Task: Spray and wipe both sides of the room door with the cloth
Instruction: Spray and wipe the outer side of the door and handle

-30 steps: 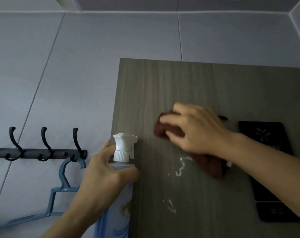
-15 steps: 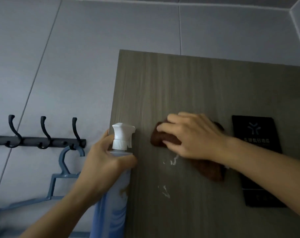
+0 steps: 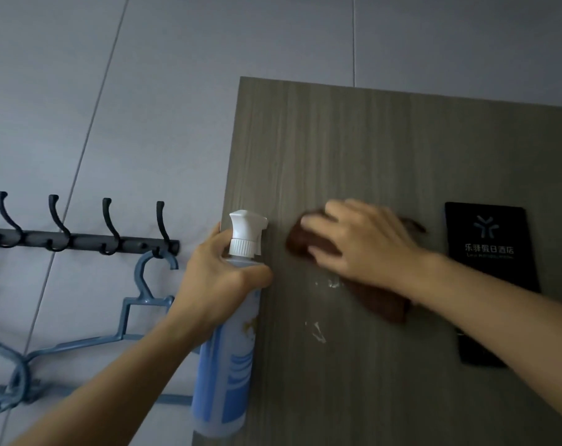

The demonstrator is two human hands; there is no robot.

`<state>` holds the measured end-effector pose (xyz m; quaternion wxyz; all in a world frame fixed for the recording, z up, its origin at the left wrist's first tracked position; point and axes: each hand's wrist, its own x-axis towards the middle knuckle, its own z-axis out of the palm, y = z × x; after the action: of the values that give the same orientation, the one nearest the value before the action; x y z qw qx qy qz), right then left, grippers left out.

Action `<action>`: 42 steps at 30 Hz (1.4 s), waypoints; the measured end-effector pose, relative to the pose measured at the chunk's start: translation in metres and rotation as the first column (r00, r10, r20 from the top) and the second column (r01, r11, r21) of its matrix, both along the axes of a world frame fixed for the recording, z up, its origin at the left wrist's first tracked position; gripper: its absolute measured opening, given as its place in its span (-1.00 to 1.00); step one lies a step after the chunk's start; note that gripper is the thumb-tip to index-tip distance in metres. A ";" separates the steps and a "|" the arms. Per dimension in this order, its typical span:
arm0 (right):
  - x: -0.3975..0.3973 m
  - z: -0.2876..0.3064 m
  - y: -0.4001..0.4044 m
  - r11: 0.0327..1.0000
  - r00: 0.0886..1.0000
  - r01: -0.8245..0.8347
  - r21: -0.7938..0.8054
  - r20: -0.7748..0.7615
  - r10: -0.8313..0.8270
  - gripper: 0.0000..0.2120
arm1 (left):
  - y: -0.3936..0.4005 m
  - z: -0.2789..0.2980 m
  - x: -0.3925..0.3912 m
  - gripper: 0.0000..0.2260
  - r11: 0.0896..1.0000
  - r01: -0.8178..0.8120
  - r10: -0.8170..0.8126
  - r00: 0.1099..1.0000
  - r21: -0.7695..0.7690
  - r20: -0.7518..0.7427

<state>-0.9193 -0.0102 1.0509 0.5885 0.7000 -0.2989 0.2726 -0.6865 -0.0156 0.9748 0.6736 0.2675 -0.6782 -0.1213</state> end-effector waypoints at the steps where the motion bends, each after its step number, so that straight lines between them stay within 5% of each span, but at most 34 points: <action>1: 0.000 0.021 -0.001 0.999 0.996 0.008 -0.050 0.085 -0.004 -0.61 | 0.000 0.000 0.000 -0.64 1.000 -0.005 0.005 1.000 0.001 0.001; 5: 0.002 0.070 -0.004 0.995 0.911 0.001 -0.096 0.412 0.039 -0.67 | -0.001 -0.002 0.000 -0.66 1.000 -0.006 0.006 1.000 0.002 0.007; 12: 0.006 -0.035 0.007 0.993 0.994 -0.065 0.094 0.090 0.057 -0.65 | 0.000 -0.001 0.000 -0.65 0.999 -0.026 0.026 1.000 -0.019 0.009; 15: -0.030 0.003 0.007 0.977 0.897 -0.208 -0.056 0.388 0.213 -0.63 | 0.001 -0.001 -0.002 -0.67 0.999 -0.049 0.049 0.998 -0.015 0.025; 18: -0.069 0.051 0.006 0.987 0.796 -0.128 -0.100 0.584 0.162 -0.61 | 0.000 -0.002 -0.002 -0.73 0.997 -0.077 0.077 0.997 0.011 0.017; 24: -0.081 0.062 -0.004 0.996 0.838 -0.072 -0.055 0.538 0.090 -0.62 | 0.021 -0.005 -0.027 -0.74 0.968 -0.176 0.195 0.977 -0.180 0.090; 31: -0.085 0.060 -0.009 0.995 0.855 -0.049 -0.085 0.511 0.086 -0.60 | 0.030 0.026 -0.064 -0.73 0.997 0.077 -0.073 0.990 -0.027 0.124; 42: -0.084 0.057 -0.013 0.992 0.841 -0.062 -0.110 0.530 0.111 -0.60 | 0.028 0.026 -0.081 -0.76 0.995 0.089 -0.085 0.994 -0.054 0.072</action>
<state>-1.0034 -0.0231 1.1077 0.4992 0.5824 -0.4068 0.4962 -0.7678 0.0128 1.0007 0.6511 0.2226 -0.7153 -0.1219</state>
